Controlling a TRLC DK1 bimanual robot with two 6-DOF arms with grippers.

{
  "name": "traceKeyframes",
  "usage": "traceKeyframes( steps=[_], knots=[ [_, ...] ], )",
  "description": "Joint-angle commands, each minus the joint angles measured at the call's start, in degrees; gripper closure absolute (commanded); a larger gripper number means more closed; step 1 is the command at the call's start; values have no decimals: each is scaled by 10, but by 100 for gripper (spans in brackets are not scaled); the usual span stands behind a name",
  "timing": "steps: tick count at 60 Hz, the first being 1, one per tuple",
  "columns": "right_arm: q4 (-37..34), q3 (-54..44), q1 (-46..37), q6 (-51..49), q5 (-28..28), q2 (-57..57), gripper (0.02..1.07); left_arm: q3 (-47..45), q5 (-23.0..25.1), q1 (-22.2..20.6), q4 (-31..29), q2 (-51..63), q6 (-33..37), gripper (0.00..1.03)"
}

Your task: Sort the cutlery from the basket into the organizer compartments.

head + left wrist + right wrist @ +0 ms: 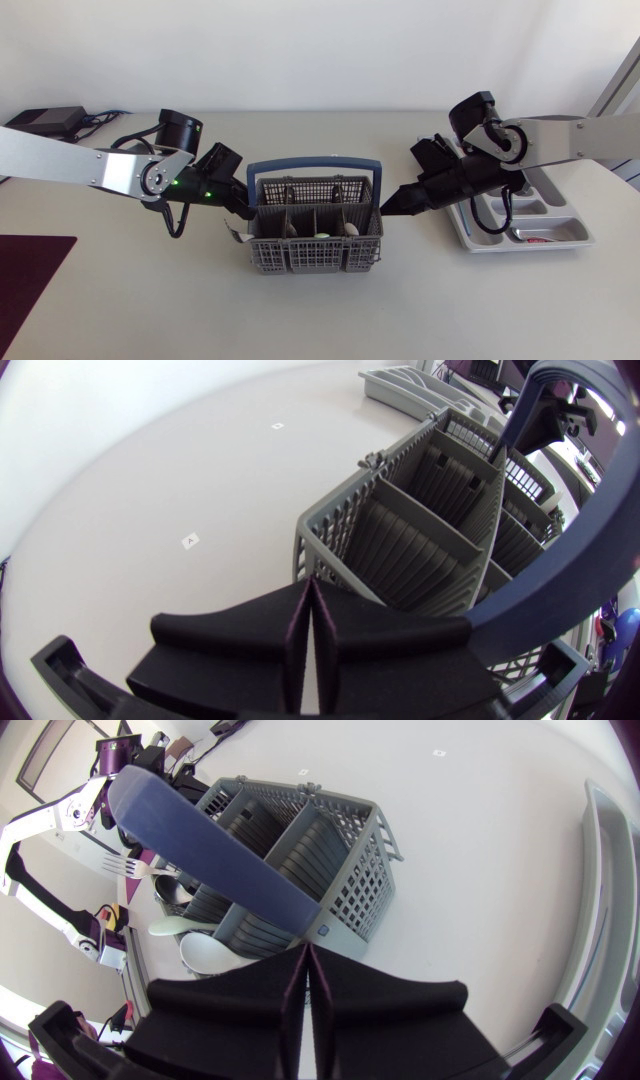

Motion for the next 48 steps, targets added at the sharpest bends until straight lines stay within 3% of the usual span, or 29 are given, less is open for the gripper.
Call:
traceKeyframes(
  steps=[1,8,29,44,48],
  knots=[
    [14,-2,7,13,5,5,101,15,11,0,0,10,9,100],
    [21,-24,1,8,16,-20,101,2,17,23,-16,-9,15,100],
    [17,-64,-2,-8,27,-69,101,-54,139,85,-117,-169,30,100],
    [15,-101,-2,-28,37,-132,101,-115,154,124,-179,-256,109,100],
    [7,-113,-1,-42,38,-163,91,-140,154,133,-188,-280,131,100]
  ],
)
